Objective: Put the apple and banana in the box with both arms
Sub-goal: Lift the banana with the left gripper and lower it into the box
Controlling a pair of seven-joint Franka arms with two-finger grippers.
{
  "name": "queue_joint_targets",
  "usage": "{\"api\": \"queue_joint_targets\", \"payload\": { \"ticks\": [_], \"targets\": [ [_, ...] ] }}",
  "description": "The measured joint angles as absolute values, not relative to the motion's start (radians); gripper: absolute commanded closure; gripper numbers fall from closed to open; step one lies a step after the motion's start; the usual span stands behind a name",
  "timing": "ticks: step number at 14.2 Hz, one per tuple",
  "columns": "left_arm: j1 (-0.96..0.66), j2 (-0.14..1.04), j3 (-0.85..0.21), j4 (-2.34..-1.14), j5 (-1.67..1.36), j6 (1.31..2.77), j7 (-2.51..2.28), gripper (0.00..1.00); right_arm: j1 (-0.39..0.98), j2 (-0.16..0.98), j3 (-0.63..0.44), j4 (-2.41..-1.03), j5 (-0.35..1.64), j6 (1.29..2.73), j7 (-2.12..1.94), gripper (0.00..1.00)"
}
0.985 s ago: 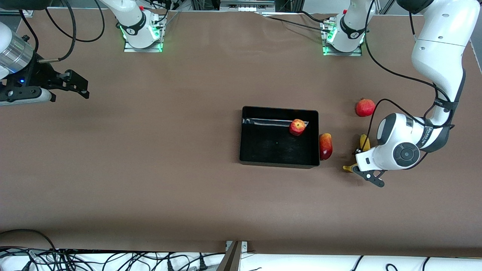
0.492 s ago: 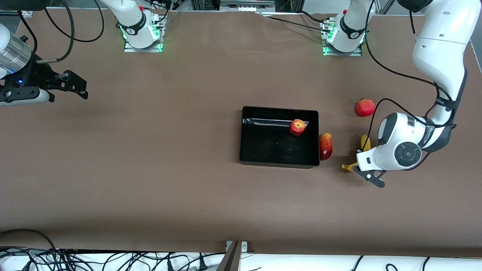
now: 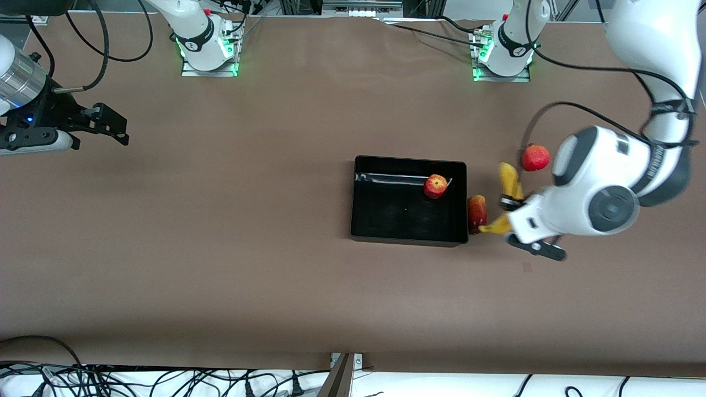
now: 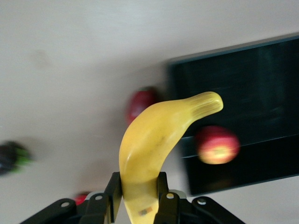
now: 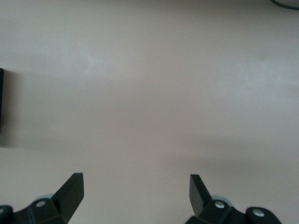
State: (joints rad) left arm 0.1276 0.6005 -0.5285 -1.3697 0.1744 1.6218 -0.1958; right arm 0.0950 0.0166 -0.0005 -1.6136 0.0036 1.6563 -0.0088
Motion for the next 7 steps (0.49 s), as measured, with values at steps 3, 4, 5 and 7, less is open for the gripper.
{"api": "queue_joint_targets", "payload": {
  "ticks": [3, 4, 5, 7],
  "targets": [
    [-0.009, 0.646, -0.566, -1.374, 0.172, 1.740, -0.441, 1.00, 0.095, 0.017, 0.000, -1.613, 0.004, 1.656, -0.009, 0.00],
    [-0.057, 0.673, -0.565, -1.377, 0.172, 1.806, -0.503, 1.00, 0.095, 0.017, 0.000, -1.613, 0.004, 1.656, -0.009, 0.00],
    [-0.092, 0.702, -0.562, -1.381, 0.173, 1.862, -0.546, 1.00, 0.095, 0.017, 0.000, -1.613, 0.004, 1.656, -0.009, 0.00],
    [-0.131, 0.760, -0.546, -1.386, 0.180, 1.928, -0.574, 1.00, 0.095, 0.017, 0.000, -1.613, 0.004, 1.656, -0.009, 0.00]
  ]
}}
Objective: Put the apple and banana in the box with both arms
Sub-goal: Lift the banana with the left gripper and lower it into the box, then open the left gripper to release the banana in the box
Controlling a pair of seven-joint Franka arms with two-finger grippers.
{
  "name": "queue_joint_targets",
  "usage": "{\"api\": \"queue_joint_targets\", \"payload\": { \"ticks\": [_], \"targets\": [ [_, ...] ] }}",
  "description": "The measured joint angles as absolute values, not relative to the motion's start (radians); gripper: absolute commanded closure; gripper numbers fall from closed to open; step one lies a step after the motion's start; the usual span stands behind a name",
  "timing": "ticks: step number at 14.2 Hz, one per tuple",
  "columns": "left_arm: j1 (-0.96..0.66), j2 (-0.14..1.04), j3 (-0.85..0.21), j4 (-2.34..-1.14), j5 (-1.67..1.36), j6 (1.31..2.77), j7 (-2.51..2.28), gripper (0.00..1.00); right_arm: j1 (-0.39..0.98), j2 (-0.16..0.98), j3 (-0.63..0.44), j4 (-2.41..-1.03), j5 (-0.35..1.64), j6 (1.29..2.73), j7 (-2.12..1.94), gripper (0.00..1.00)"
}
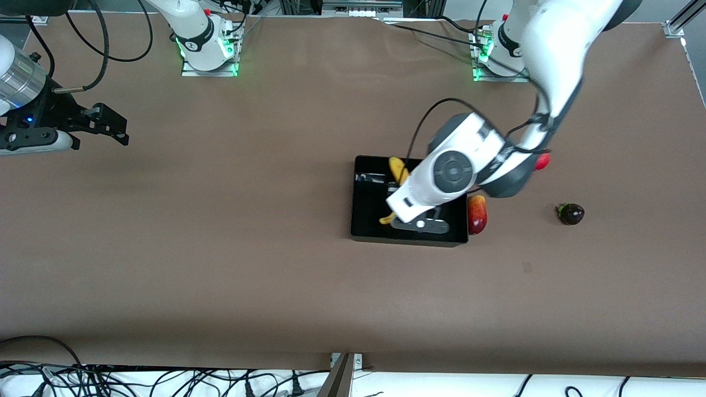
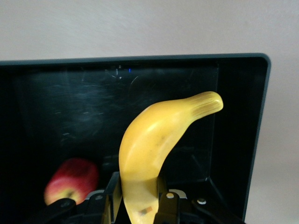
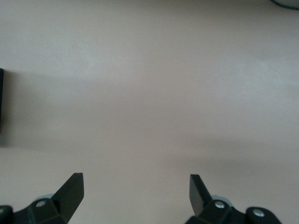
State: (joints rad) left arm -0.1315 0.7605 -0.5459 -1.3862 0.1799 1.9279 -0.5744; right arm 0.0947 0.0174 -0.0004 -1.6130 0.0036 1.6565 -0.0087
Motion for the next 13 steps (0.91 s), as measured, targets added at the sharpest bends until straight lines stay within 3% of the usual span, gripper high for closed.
{"api": "queue_joint_targets", "payload": {
  "ticks": [4, 5, 6, 7, 8, 13],
  "targets": [
    [-0.139, 0.839, -0.534, -1.393, 0.183, 1.961, -0.575, 1.00, 0.095, 0.017, 0.000, -1.613, 0.004, 1.657, -0.009, 0.00],
    [-0.140, 0.852, -0.533, -1.397, 0.184, 1.961, -0.574, 0.86, 0.095, 0.017, 0.000, -1.613, 0.004, 1.657, -0.009, 0.00],
    [-0.141, 0.861, -0.530, -1.400, 0.184, 1.961, -0.574, 0.58, 0.094, 0.017, 0.000, -1.613, 0.004, 1.656, -0.009, 0.00],
    [-0.142, 0.867, -0.524, -1.405, 0.184, 1.962, -0.574, 0.04, 0.094, 0.017, 0.000, -1.613, 0.004, 1.656, -0.008, 0.00],
    [-0.142, 0.869, -0.520, -1.405, 0.184, 1.963, -0.574, 0.00, 0.094, 0.017, -0.001, -1.613, 0.004, 1.656, -0.008, 0.00],
    [-0.105, 0.783, -0.517, -1.368, 0.185, 1.877, -0.574, 0.00, 0.093, 0.018, -0.002, -1.613, 0.004, 1.656, -0.006, 0.00]
  ]
}}
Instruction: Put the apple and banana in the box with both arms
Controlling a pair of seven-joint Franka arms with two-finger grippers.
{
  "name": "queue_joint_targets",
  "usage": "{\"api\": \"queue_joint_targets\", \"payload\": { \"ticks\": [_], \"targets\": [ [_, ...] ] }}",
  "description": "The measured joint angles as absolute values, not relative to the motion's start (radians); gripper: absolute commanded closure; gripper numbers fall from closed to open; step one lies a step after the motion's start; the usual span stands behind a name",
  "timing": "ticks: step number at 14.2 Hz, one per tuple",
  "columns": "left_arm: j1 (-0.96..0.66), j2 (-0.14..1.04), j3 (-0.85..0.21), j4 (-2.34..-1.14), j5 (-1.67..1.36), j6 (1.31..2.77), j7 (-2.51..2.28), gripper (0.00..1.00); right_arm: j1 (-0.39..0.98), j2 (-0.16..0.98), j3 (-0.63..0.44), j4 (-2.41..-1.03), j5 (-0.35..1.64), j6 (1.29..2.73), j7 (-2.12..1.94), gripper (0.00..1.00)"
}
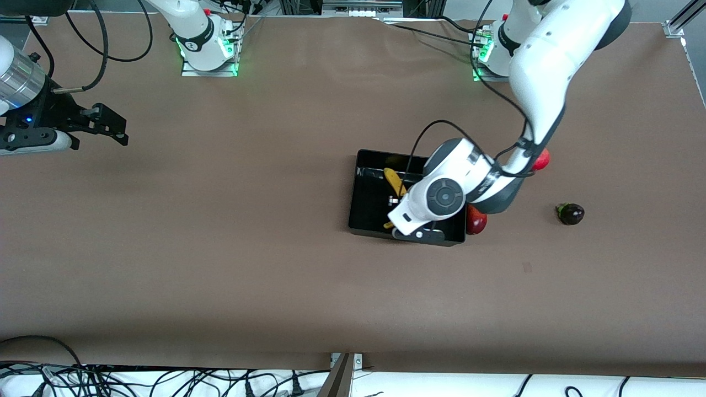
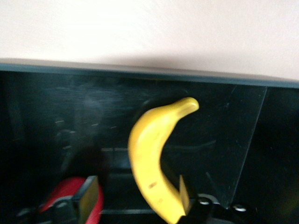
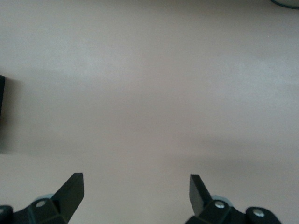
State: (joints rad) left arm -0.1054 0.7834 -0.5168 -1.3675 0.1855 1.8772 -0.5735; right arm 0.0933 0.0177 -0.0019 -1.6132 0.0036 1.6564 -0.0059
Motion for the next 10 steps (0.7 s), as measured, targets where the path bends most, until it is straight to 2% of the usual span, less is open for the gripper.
{"api": "queue_joint_targets", "payload": {
  "ticks": [5, 8, 10],
  "targets": [
    [0.052, 0.515, -0.514, -1.342, 0.188, 1.643, -0.423, 0.00, 0.092, 0.018, -0.004, -1.613, 0.004, 1.656, -0.006, 0.00],
    [0.170, 0.414, -0.502, -1.345, 0.186, 1.582, -0.241, 0.00, 0.092, 0.018, -0.004, -1.613, 0.004, 1.656, -0.006, 0.00],
    [0.160, 0.351, -0.409, -1.361, 0.154, 1.577, -0.207, 0.00, 0.092, 0.018, -0.004, -1.613, 0.004, 1.656, -0.005, 0.00]
  ]
}}
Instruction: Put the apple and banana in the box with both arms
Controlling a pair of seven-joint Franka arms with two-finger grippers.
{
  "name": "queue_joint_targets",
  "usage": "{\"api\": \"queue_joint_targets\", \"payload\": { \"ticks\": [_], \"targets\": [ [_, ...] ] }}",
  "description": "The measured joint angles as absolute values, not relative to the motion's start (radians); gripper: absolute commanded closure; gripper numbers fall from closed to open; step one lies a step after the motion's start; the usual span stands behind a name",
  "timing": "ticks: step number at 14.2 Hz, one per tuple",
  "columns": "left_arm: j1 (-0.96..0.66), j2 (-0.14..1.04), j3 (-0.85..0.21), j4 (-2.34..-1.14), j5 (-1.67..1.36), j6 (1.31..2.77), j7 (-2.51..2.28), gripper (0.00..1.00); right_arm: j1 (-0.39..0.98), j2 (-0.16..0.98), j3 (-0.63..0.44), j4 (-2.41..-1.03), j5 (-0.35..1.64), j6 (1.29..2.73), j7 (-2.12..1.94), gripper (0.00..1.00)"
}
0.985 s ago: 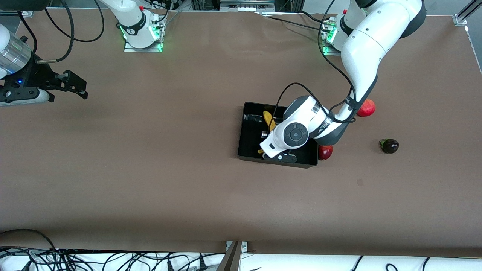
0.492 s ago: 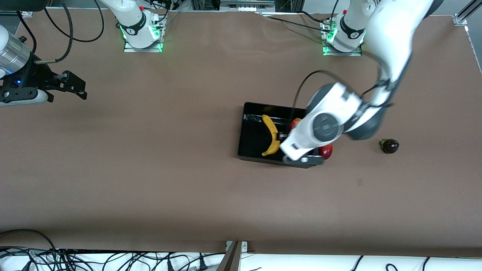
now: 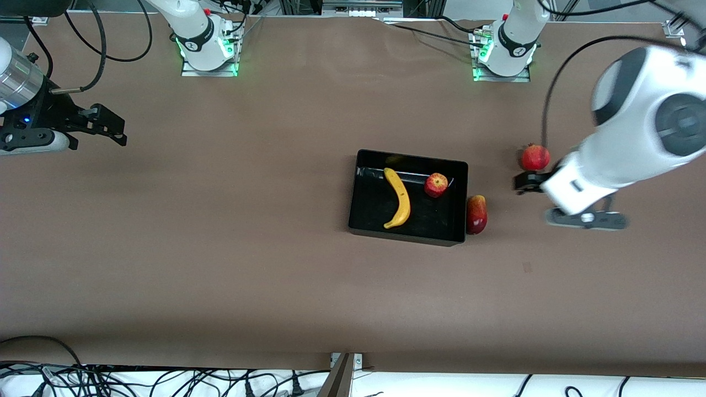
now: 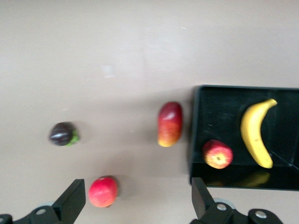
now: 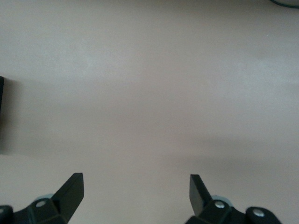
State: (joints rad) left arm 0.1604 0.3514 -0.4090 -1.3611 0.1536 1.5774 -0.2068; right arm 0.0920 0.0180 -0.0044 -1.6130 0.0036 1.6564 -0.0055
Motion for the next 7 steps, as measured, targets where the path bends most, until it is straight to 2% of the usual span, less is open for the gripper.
{"api": "queue_joint_targets", "payload": {
  "ticks": [2, 4, 7],
  "targets": [
    [0.055, 0.267, -0.214, -1.409, 0.070, 1.577, -0.193, 0.00, 0.092, 0.018, -0.004, -1.613, 0.004, 1.656, -0.005, 0.00],
    [-0.023, 0.162, -0.075, -1.506, 0.032, 1.603, -0.186, 0.00, 0.092, 0.018, -0.004, -1.613, 0.004, 1.656, -0.005, 0.00],
    [-0.053, -0.002, -0.024, -1.703, 0.028, 1.701, -0.186, 0.00, 0.092, 0.018, -0.004, -1.613, 0.004, 1.656, -0.005, 0.00]
  ]
}}
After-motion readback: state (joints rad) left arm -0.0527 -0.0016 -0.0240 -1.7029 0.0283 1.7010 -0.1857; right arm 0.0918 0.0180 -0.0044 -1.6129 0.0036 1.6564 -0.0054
